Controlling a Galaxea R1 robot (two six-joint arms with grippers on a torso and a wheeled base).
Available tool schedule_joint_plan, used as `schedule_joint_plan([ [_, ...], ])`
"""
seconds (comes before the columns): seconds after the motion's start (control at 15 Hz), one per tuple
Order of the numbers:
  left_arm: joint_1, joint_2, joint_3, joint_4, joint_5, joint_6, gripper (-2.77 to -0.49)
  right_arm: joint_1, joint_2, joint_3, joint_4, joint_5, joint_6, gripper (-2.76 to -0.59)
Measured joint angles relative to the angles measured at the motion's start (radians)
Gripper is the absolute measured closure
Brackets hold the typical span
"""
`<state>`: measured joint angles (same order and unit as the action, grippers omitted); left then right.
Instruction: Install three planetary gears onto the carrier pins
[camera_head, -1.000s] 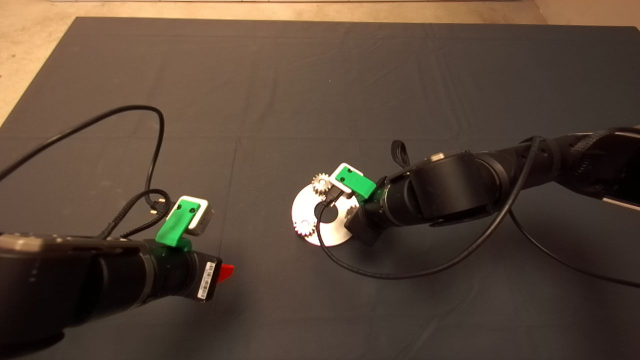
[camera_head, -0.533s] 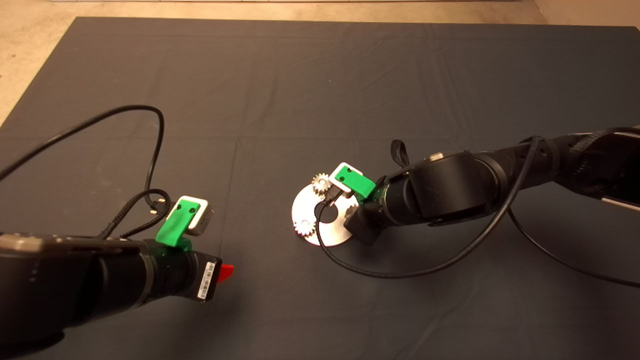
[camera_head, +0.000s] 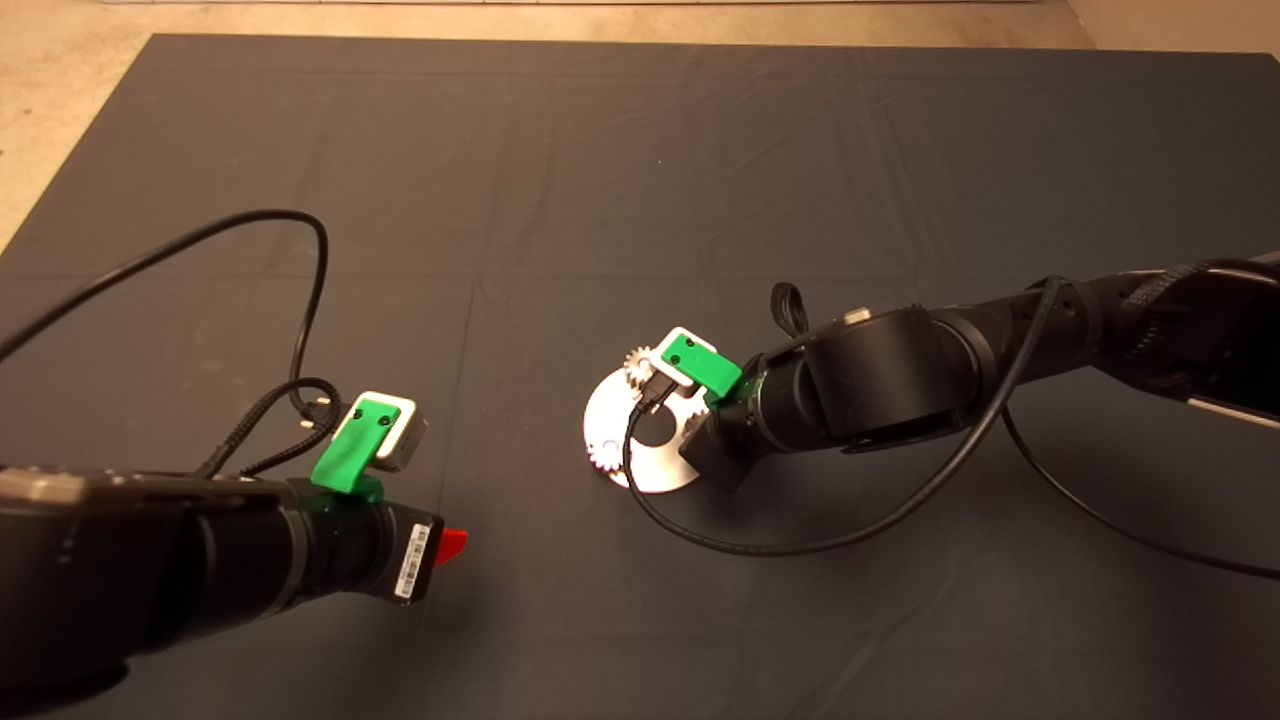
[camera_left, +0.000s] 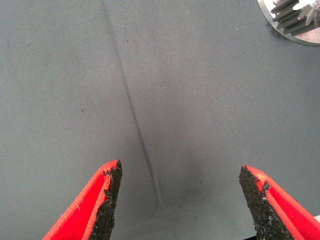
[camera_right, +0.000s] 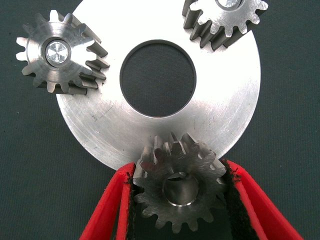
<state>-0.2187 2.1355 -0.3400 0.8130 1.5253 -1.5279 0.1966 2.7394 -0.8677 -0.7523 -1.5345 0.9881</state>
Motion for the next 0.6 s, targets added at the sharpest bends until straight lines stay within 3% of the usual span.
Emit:
schedule_joint_plan([
  [0.6,0.000,-0.001,0.000,0.000,0.000,0.000,-1.64,0.000,0.000,-0.009,-0.026,0.004,0.000,-0.97],
])
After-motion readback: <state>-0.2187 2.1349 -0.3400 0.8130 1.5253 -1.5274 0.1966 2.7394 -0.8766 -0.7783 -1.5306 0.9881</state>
